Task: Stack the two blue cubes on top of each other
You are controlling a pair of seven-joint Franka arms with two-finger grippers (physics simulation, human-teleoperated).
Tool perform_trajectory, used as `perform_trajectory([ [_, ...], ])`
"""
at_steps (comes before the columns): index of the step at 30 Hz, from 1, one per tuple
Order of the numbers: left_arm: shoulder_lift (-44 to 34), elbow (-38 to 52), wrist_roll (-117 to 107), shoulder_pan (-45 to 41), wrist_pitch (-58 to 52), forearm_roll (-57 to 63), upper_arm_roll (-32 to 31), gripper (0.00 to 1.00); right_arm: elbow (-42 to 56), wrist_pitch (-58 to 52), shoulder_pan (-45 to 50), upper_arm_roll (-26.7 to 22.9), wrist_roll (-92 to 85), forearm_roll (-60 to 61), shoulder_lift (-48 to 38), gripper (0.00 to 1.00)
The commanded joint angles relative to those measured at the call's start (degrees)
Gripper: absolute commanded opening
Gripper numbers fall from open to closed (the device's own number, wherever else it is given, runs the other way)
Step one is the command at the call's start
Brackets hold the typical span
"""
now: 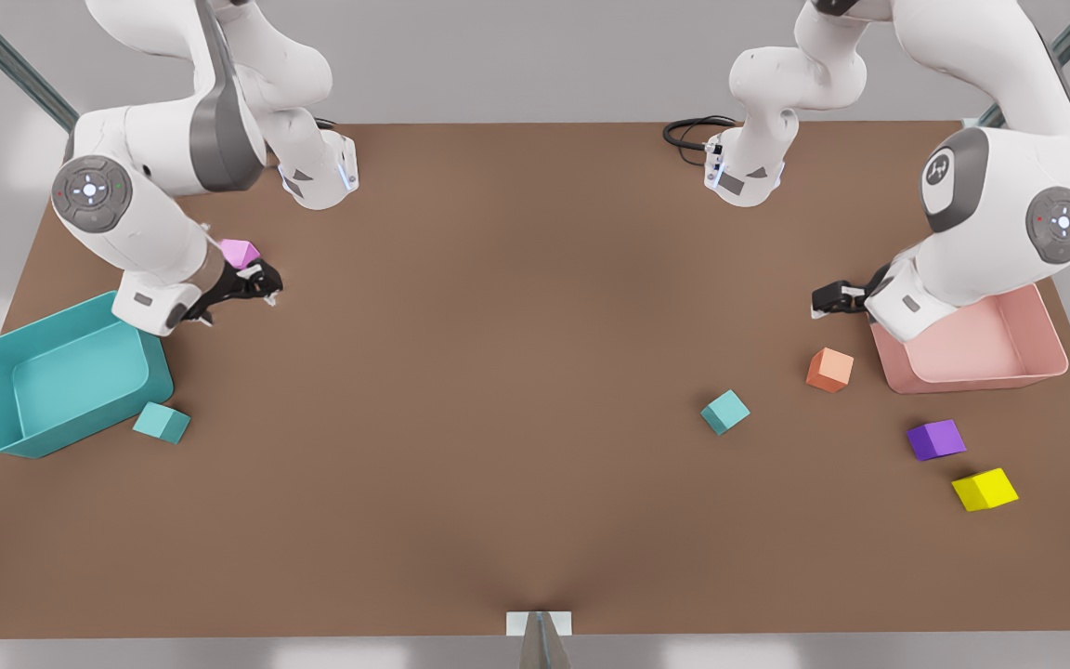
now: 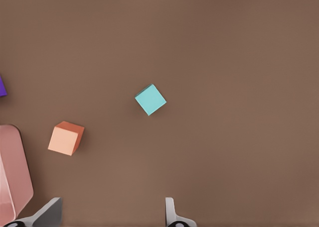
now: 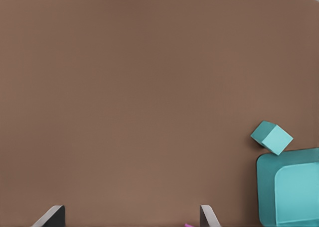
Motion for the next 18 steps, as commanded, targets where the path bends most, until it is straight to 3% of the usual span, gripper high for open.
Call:
perform_trajectory([
  [1,0.16,0.01,1.54,0.01,0.31,0.02,-0.01,1.00,0.09,0.42,0.04,-0.01,-1.17,0.03,-0.04,1.00],
  [4,0.60,0.01,1.45,0.01,0.31,0.02,-0.01,1.00,-0.61,0.51,-2.77,-0.01,-5.90,0.81,0.49,1.00],
  [6,0.69,-0.08,1.45,0.01,0.31,0.02,-0.01,1.00,-0.18,2.43,-5.58,-0.01,-23.83,-1.55,5.75,1.00],
  [7,1.13,-0.17,1.45,0.01,-0.12,0.02,-0.01,1.00,-0.35,8.32,-6.29,-0.01,-34.28,-7.44,8.21,1.00],
  [10,1.48,-0.17,1.45,0.01,-0.48,0.02,-0.01,1.00,-0.18,22.74,-11.65,-0.01,-60.31,-7.80,14.90,1.00],
  [14,1.48,-0.17,1.45,0.01,-0.48,0.02,-0.01,1.00,0.00,31.97,-16.66,0.52,-72.80,-7.18,19.82,1.00],
  [18,1.57,-0.17,1.45,0.01,-0.48,0.02,-0.01,1.00,9.32,33.73,-21.14,0.43,-91.52,-3.40,30.63,1.00],
])
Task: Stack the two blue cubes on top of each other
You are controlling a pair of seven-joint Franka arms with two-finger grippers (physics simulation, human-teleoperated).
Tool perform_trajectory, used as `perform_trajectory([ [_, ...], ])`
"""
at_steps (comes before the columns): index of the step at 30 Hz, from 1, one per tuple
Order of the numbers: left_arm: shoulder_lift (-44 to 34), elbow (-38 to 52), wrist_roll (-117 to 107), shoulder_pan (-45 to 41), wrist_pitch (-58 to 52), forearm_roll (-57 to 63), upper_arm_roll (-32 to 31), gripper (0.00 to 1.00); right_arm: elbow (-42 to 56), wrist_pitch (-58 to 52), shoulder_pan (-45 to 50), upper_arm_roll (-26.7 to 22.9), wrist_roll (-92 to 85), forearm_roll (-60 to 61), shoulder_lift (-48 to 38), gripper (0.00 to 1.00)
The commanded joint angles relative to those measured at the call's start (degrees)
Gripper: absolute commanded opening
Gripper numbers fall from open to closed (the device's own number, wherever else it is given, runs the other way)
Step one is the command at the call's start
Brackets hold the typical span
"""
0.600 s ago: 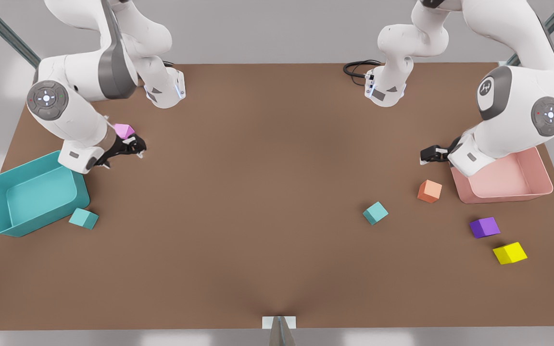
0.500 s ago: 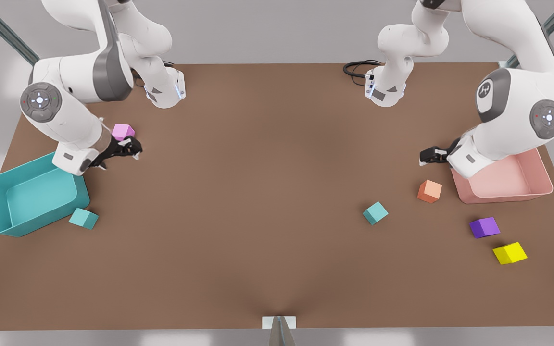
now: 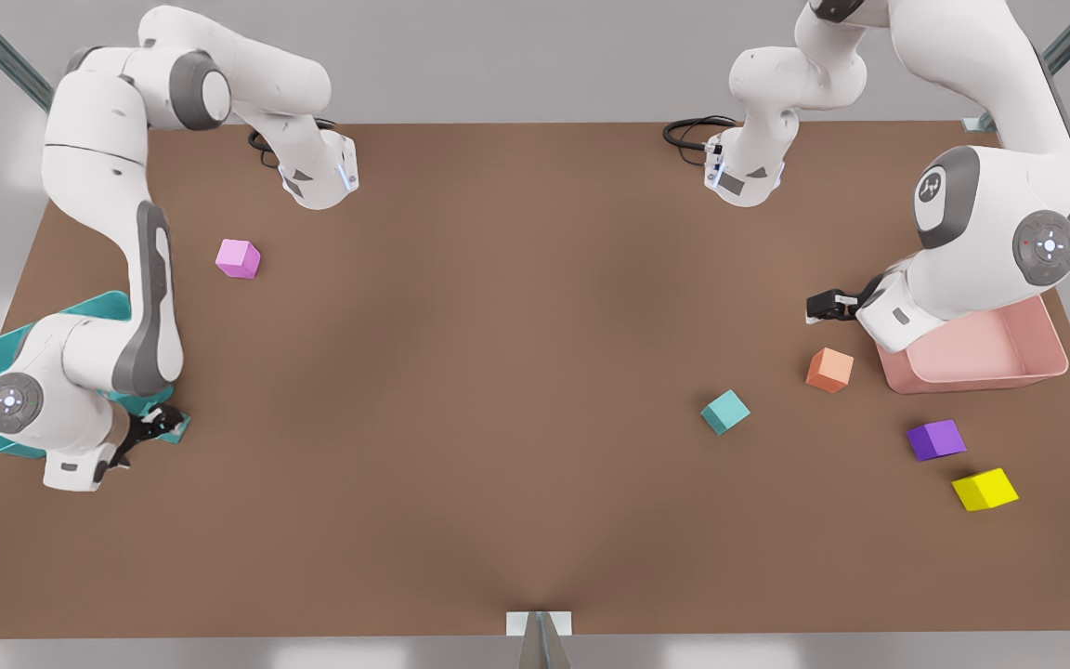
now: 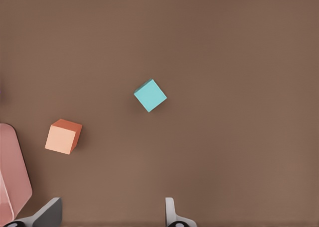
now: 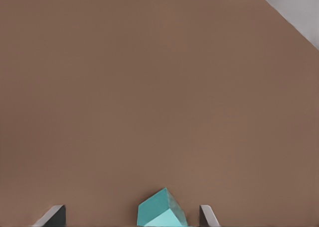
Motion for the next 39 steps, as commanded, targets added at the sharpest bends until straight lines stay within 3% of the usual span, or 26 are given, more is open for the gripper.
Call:
perform_trajectory([
  [1,-0.03,0.03,0.53,0.00,-0.11,0.03,-0.01,1.00,1.25,6.89,-2.16,0.08,-55.75,1.14,1.83,1.00],
  [8,0.24,0.03,0.53,0.00,-0.11,0.03,-0.01,1.00,-1.21,1.09,-7.18,0.08,-63.49,2.20,3.15,1.00],
  [17,1.12,0.03,0.53,0.00,-1.34,0.12,-0.09,1.00,-6.49,-2.43,-8.58,0.00,-58.58,4.05,3.15,1.00],
  [39,1.73,0.11,0.79,0.00,-1.34,0.12,-0.01,1.00,-6.14,0.65,-9.72,-0.09,-50.13,6.60,7.19,1.00],
])
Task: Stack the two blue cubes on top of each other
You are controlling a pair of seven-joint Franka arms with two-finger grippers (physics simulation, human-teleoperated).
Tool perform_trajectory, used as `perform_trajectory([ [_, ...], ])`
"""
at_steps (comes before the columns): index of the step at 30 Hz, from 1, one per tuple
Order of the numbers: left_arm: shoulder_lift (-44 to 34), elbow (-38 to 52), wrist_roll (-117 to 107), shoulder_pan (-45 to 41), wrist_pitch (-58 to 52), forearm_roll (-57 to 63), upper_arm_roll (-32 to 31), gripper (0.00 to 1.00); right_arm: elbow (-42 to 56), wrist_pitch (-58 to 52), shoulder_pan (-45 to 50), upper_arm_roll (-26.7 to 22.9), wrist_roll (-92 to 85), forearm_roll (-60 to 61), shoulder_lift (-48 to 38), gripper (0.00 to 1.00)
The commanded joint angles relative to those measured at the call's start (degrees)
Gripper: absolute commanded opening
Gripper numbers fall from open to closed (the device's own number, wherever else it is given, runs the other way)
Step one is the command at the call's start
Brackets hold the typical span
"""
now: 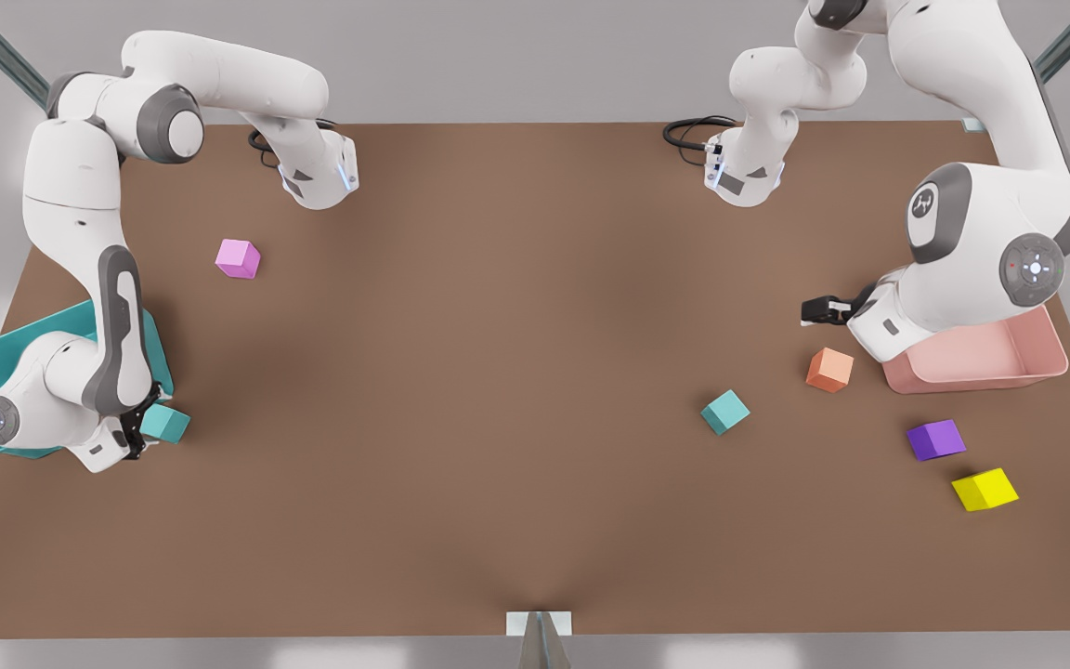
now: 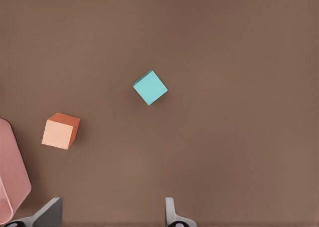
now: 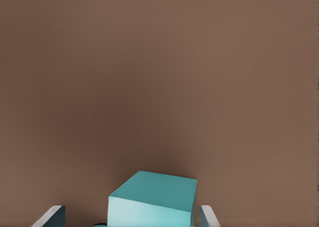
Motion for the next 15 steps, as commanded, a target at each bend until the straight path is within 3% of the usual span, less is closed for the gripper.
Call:
perform_trajectory([
  [1,-0.01,0.03,0.19,0.00,-0.04,-0.04,0.01,1.00,0.03,1.20,-0.16,0.00,-2.23,0.29,0.13,1.00],
  [15,0.16,0.03,0.19,0.00,-0.04,-0.05,0.01,1.00,-0.50,5.77,-0.95,-0.18,-2.23,-0.06,3.29,1.00],
])
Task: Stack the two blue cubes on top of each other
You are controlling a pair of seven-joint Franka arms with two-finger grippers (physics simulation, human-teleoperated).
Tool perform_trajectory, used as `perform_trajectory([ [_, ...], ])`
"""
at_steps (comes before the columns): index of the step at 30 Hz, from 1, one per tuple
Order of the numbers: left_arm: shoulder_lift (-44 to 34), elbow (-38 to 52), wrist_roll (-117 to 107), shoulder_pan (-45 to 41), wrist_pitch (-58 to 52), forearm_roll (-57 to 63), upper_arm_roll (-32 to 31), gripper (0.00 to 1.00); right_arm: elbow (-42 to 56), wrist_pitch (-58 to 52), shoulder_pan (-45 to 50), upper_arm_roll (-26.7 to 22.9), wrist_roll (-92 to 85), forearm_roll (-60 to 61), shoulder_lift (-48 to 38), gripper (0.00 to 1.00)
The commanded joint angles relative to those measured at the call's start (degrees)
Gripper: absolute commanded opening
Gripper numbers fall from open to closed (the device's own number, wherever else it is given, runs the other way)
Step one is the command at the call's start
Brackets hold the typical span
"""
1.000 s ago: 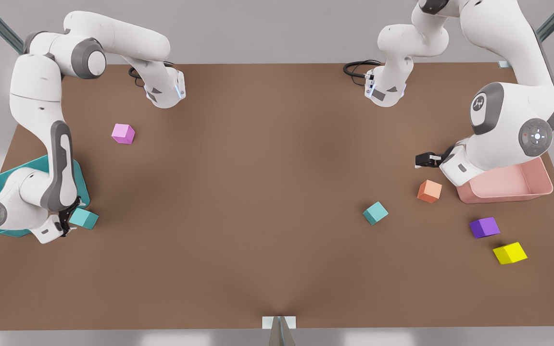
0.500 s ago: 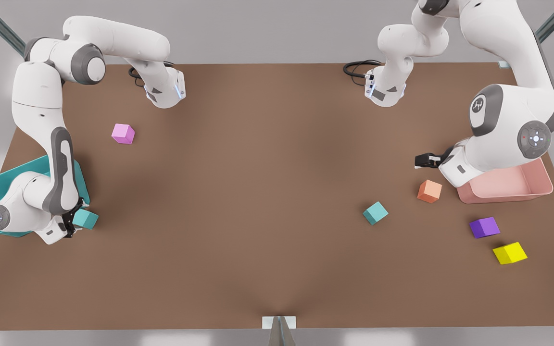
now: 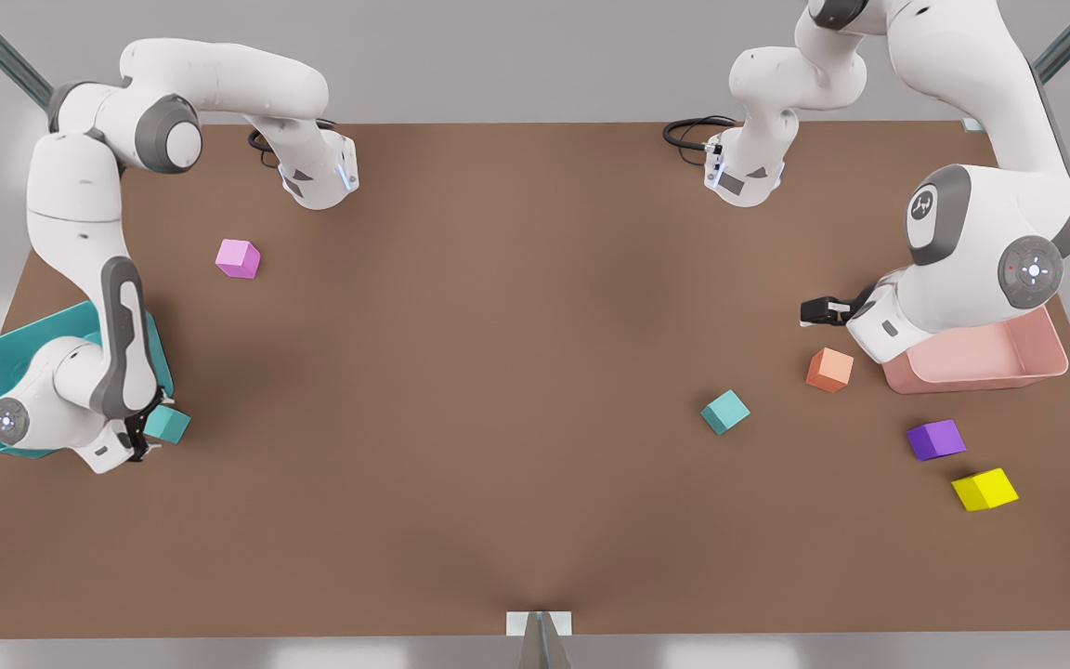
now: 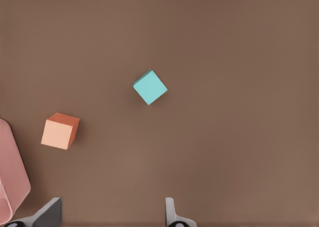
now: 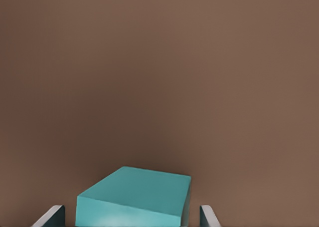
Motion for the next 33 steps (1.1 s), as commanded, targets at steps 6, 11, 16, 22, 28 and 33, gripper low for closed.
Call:
perform_trajectory([
  [6,0.06,-0.06,0.09,0.01,-0.02,0.02,0.00,1.00,-0.01,3.25,-0.35,0.00,-0.94,0.09,1.37,1.00],
  [11,0.06,0.03,0.09,0.01,-0.02,0.02,0.00,1.00,-0.01,2.98,-0.26,0.00,-0.15,0.17,1.28,0.57],
  [16,0.06,0.03,0.09,0.09,-0.02,0.02,0.00,1.00,-0.01,0.88,0.00,1.58,1.78,1.67,0.93,0.55],
  [22,6.03,-1.20,-5.77,-0.69,1.11,1.86,-0.09,1.00,1.22,-7.56,9.48,13.35,30.14,1.41,-4.17,0.56],
  [28,7.70,-23.35,-39.70,-5.26,36.44,-1.82,0.09,1.00,12.28,1.22,36.90,20.39,80.16,1.14,2.15,0.57],
  [33,13.95,-23.27,-53.18,-8.52,44.09,-4.63,0.09,1.00,14.76,13.43,47.99,19.42,96.17,-0.26,8.66,0.58],
])
